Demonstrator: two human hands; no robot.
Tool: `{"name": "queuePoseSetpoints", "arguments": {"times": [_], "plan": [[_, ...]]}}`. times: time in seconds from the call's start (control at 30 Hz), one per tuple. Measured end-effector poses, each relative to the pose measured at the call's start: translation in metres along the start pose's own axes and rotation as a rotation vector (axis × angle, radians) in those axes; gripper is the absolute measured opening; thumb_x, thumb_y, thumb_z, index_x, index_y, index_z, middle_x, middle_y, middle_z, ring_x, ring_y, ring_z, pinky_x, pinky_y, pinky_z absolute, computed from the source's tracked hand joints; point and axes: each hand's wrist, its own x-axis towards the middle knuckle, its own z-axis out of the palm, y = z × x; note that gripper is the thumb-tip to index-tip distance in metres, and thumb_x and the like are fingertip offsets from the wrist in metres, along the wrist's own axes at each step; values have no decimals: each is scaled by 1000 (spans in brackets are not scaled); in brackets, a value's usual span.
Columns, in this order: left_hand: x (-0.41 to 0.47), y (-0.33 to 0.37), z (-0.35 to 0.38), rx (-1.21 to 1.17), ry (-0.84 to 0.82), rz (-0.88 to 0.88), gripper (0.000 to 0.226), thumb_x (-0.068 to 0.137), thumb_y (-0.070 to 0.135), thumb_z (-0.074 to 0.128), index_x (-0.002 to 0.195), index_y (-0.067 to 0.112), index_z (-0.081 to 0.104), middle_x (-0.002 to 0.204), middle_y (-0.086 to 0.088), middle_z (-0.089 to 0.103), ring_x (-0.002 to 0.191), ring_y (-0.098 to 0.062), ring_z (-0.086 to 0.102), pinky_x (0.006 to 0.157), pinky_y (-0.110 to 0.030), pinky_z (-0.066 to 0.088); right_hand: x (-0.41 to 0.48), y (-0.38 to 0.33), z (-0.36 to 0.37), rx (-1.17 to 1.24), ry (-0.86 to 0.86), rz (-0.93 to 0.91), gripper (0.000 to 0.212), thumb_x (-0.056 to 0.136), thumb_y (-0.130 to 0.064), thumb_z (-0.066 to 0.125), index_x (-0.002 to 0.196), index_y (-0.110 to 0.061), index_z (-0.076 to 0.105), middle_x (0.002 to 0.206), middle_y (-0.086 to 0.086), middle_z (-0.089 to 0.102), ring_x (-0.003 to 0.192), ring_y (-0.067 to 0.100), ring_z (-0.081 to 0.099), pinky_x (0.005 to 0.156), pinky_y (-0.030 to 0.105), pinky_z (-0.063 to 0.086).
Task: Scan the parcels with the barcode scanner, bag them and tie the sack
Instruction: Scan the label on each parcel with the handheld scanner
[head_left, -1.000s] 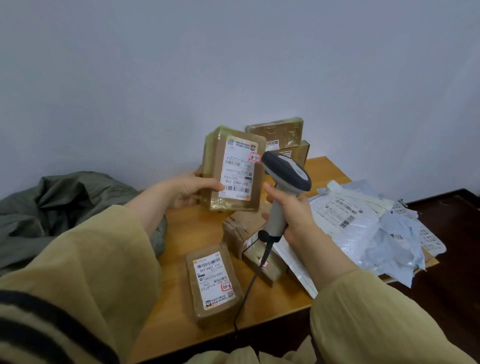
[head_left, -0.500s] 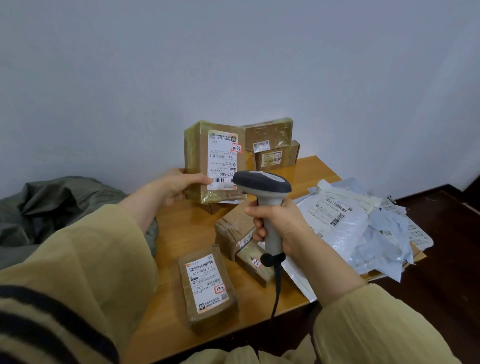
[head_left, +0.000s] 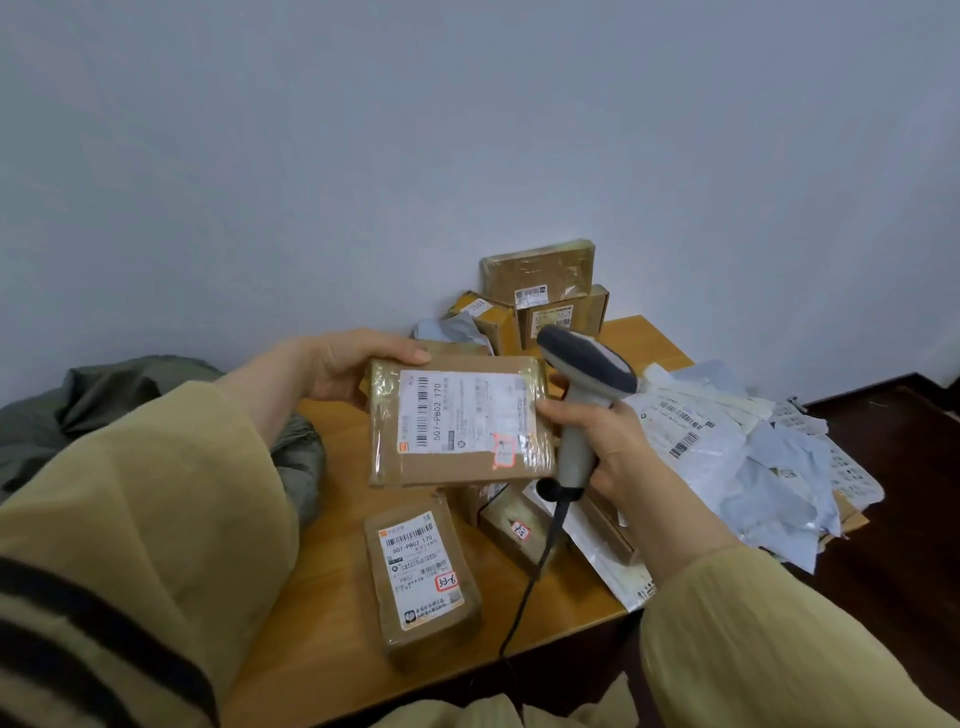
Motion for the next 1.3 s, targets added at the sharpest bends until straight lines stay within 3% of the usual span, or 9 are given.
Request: {"name": "queuePoseSetpoints", "arguments": {"times": [0.2, 0.3, 0.4, 0.5, 0.63, 0.83, 0.97, 1.1, 1.3], "plan": [[1, -9, -6, -250, 59, 180, 88, 28, 38, 95, 106, 8, 66, 104, -7, 70, 105, -21, 61, 76, -31, 56, 8, 19, -5, 99, 144, 69, 27, 69, 9, 75, 87, -7, 63, 89, 15, 72, 84, 32, 70, 78, 52, 57], [6, -6, 10, -290, 232, 128, 96, 25, 59, 90, 100, 5, 65, 101, -12, 70, 88, -19, 67, 66, -25, 56, 12, 25, -3, 158, 183, 42, 24, 69, 8, 76, 84, -8, 65, 92, 16, 72, 88, 32, 69, 78, 48, 57], [5, 2, 22, -73, 278, -125, 86, 55, 85, 51, 102, 14, 64, 95, -10, 63, 81, -24, 63, 72, -35, 54, 17, 26, 1, 170, 234, 35, 26, 67, 2, 80, 86, -10, 67, 98, 16, 71, 92, 32, 68, 82, 47, 56], [-1, 7, 20, 6, 138, -224, 99, 43, 93, 46, 121, 33, 52, 114, -8, 56, 110, -36, 56, 90, -58, 44, 19, 26, 4, 162, 223, 47, 34, 67, 4, 78, 96, -7, 65, 99, 15, 71, 91, 31, 68, 79, 47, 57], [-1, 9, 12, 4, 59, -133, 111, 36, 51, 89, 134, 42, 38, 124, -6, 60, 110, -27, 59, 86, -48, 52, 14, 21, 6, 55, 196, 12, 28, 70, 1, 78, 87, -9, 59, 90, 12, 70, 85, 29, 68, 79, 48, 57], [-3, 30, -14, 120, 418, 5, 108, 32, 44, 84, 134, 39, 48, 127, -1, 54, 116, -24, 50, 98, -42, 43, -12, 13, 1, -377, -49, -86, 20, 79, -18, 76, 84, -2, 63, 66, 11, 65, 56, 23, 59, 57, 34, 54], [0, 45, -21, 169, 507, 62, 71, 64, 26, 84, 129, 30, 56, 125, -3, 56, 113, -22, 49, 86, -33, 41, -24, 13, 2, -574, -118, -126, 17, 77, -14, 75, 72, -7, 60, 47, 1, 53, 42, 16, 46, 44, 24, 44], [3, 53, -22, 224, 522, 74, 70, 60, 24, 87, 125, 26, 60, 118, -2, 62, 105, -18, 56, 75, -25, 44, -30, 9, 1, -681, -119, -176, 10, 75, -7, 72, 73, -9, 62, 53, 2, 55, 44, 14, 48, 46, 24, 44], [8, 56, -18, 252, 533, 96, 59, 68, 20, 82, 124, 22, 62, 109, 0, 60, 100, -16, 52, 83, -25, 40, -34, 3, -5, -747, -87, -209, 7, 75, -4, 70, 73, -7, 64, 67, 10, 62, 54, 18, 54, 52, 28, 50]]}}
